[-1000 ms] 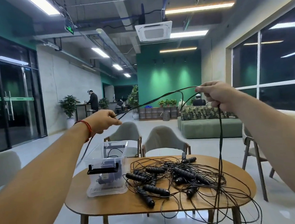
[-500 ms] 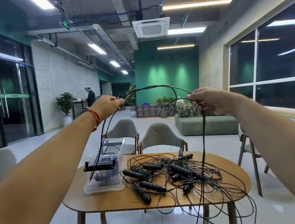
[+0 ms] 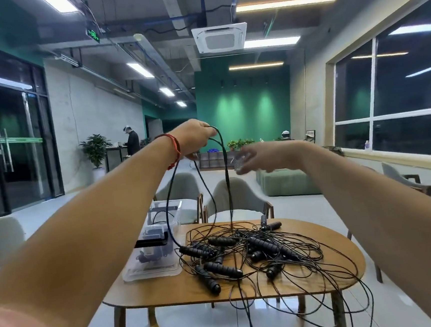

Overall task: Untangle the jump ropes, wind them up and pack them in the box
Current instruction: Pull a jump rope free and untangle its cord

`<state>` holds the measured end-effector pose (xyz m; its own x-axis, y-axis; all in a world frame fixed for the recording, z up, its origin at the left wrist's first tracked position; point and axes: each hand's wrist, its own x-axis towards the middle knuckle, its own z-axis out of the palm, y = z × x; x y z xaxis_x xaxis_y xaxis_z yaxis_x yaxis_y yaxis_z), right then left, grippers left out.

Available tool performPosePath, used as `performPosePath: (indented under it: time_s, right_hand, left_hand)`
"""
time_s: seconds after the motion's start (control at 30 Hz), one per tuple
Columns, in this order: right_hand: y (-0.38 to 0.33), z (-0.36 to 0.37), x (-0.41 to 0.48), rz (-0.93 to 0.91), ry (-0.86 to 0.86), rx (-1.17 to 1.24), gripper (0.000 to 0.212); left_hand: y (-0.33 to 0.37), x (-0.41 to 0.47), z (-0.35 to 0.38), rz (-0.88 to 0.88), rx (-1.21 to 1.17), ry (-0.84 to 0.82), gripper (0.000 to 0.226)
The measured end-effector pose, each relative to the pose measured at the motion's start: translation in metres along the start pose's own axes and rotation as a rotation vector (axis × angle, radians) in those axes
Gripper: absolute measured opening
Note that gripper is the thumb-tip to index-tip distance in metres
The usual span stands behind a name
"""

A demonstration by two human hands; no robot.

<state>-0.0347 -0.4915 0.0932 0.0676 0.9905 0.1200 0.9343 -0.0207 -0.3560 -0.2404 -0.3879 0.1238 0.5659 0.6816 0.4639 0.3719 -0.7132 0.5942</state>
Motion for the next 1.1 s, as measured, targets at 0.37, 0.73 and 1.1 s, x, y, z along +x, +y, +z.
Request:
performPosePath:
  time_s: [0.37, 0.73, 1.1]
  right_hand:
    - [-0.031, -0.004, 0.005, -0.219, 0.364, 0.84, 0.017]
    - [0.05, -0.008, -0.001, 0.204, 0.606, 0.073, 0.027]
    - [0.071, 0.005, 0.016, 0.225, 0.558, 0.417, 0.005]
  left_hand:
    - [0.008, 0.007, -0.003, 0.09, 0.026, 0.132, 0.037]
    - [-0.058, -0.009, -0.053, -0.058, 0.306, 0.252, 0.04]
    - [-0.048, -0.002, -0.065, -0.134, 0.226, 0.425, 0.048]
